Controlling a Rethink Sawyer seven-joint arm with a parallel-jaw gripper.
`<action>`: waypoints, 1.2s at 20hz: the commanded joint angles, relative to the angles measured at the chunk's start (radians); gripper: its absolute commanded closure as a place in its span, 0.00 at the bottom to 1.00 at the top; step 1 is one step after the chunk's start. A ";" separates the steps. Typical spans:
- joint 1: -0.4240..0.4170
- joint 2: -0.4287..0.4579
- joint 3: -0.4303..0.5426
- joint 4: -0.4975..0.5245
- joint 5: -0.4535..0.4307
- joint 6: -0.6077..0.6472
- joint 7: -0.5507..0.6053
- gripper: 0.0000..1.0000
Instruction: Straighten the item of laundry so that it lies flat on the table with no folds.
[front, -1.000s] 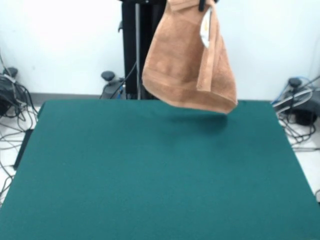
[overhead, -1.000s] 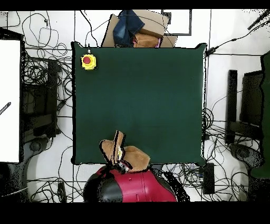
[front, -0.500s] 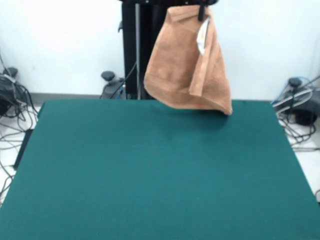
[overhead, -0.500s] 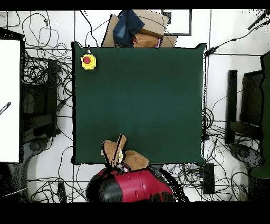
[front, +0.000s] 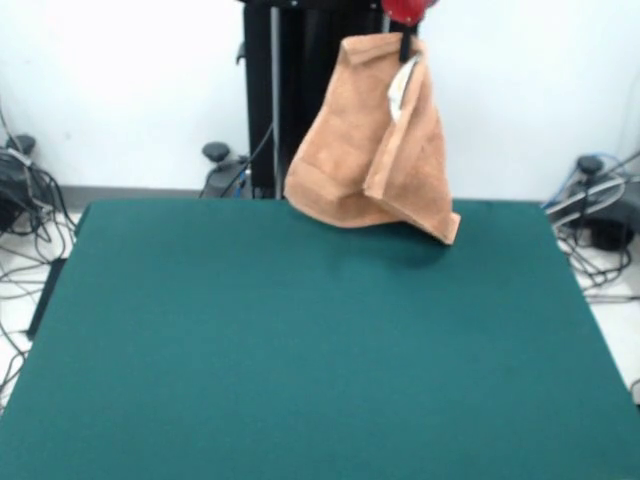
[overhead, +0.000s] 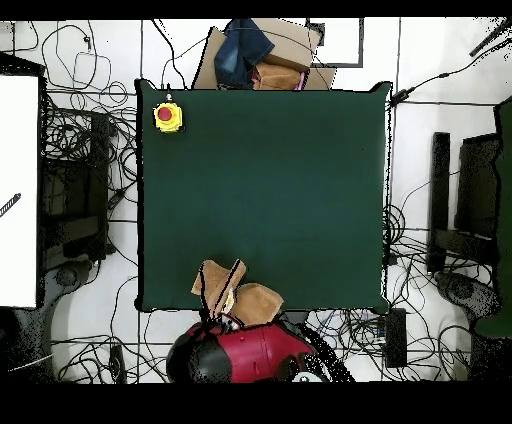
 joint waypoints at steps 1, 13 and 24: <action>0.056 0.160 -0.105 -0.135 -0.028 -0.104 0.268 1.00; 0.070 0.270 -0.123 -0.236 0.030 -0.132 0.228 1.00; 0.056 0.280 -0.095 -0.301 0.054 -0.066 0.209 1.00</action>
